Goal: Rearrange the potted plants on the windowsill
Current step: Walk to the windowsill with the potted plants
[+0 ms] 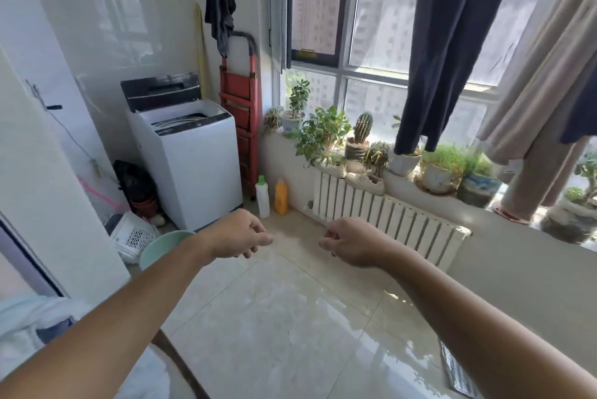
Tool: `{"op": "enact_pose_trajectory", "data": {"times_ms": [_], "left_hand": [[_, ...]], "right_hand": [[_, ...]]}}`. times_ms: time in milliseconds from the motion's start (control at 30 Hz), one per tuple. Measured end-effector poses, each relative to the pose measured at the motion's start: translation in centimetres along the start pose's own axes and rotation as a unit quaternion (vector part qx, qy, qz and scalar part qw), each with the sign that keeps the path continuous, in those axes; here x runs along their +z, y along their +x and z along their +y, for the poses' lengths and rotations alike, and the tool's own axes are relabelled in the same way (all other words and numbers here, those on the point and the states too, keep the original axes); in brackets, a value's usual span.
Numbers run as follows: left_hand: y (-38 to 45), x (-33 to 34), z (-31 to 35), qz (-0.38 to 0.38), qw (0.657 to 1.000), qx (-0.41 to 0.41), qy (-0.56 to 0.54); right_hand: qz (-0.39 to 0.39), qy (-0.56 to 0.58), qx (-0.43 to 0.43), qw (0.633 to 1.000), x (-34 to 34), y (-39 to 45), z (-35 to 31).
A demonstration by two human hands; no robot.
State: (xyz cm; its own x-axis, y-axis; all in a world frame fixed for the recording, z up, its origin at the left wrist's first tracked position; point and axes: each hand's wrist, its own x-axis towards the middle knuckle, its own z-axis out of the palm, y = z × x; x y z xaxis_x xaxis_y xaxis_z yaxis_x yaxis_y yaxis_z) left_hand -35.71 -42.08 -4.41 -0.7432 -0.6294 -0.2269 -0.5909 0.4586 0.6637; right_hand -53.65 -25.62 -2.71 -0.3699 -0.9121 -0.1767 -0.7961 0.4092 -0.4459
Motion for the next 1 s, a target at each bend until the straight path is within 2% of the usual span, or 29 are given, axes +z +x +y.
{"op": "enact_pose_trajectory", "data": {"times_ms": [267,433,567,700,833,1000], "left_hand": [[10.1,-2.3,-0.3,-0.006,0.999,-0.021,0.035],[16.2,-2.6,-0.9,-0.009,0.999,-0.035,0.028],[21.9,-4.8,0.2,0.03,0.999,-0.027,0.012],[26.8,-5.4,0.0,0.014,0.999,-0.039,0.018],[33.1,-7.4,-0.8,0.04,0.999,-0.022,0.007],[41.9,-9.5,-2.1,0.007,1.0,0.002,0.0]], "right_hand": [[-0.019,-0.014,0.001,1.0,-2.1,10.2,1.5],[-0.058,-0.039,-0.004,0.998,-2.8,16.8,3.9],[-0.038,-0.053,-0.012,0.998,-5.6,22.9,4.9],[-0.053,-0.072,-0.002,0.996,-6.3,27.7,6.6],[-0.026,-0.056,0.023,0.998,-7.9,33.1,7.8],[0.005,-0.021,0.068,0.997,-8.9,39.2,9.2]]}}
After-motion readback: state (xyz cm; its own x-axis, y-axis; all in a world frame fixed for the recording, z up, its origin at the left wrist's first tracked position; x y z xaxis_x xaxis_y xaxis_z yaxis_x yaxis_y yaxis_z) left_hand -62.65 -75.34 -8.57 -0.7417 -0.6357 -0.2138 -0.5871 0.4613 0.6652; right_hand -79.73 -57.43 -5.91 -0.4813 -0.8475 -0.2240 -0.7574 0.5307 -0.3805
